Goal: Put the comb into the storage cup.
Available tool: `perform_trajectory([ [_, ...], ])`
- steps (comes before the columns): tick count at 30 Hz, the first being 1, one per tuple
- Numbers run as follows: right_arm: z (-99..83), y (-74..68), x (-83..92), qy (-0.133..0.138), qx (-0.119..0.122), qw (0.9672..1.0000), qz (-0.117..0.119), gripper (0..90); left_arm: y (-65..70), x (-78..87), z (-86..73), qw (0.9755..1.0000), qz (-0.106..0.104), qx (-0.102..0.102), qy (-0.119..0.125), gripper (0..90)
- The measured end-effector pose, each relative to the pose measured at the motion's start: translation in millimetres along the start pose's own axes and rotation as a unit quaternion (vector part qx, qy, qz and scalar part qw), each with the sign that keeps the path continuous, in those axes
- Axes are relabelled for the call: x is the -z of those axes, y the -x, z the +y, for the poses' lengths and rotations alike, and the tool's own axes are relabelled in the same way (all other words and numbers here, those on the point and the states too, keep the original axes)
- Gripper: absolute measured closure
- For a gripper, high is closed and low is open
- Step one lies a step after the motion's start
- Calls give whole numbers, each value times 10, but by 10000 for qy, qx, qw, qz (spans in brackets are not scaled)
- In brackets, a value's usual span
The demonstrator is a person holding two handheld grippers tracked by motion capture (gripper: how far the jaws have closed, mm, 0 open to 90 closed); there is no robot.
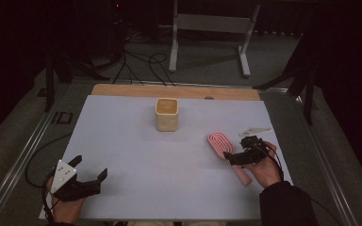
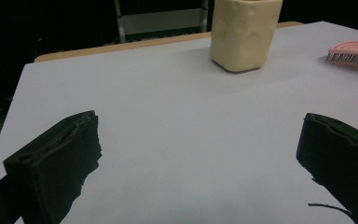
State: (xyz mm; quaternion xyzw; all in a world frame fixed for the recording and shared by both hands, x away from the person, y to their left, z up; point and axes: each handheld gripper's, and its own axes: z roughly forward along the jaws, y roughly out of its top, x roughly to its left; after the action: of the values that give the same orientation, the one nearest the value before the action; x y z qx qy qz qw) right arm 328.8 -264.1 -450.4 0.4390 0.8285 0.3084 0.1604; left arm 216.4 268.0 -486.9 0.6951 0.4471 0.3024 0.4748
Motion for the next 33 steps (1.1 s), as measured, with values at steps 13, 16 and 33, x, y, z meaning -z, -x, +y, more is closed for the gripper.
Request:
perform_trajectory([
  [13, 12, -16, -118, -270, 54, 9996, 42, 88, 5, -9, -2, 10000, -20, -15, -20, 2],
  [16, 13, -14, -149, -371, 47, 9993, 58, 88, 5, -10, -3, 10000, -20, -16, -23, 2],
  [33, -40, -7, -317, -1115, 68, 9937, 131, 252, 8, -11, -4, 10000, -26, -15, -23, 2],
])
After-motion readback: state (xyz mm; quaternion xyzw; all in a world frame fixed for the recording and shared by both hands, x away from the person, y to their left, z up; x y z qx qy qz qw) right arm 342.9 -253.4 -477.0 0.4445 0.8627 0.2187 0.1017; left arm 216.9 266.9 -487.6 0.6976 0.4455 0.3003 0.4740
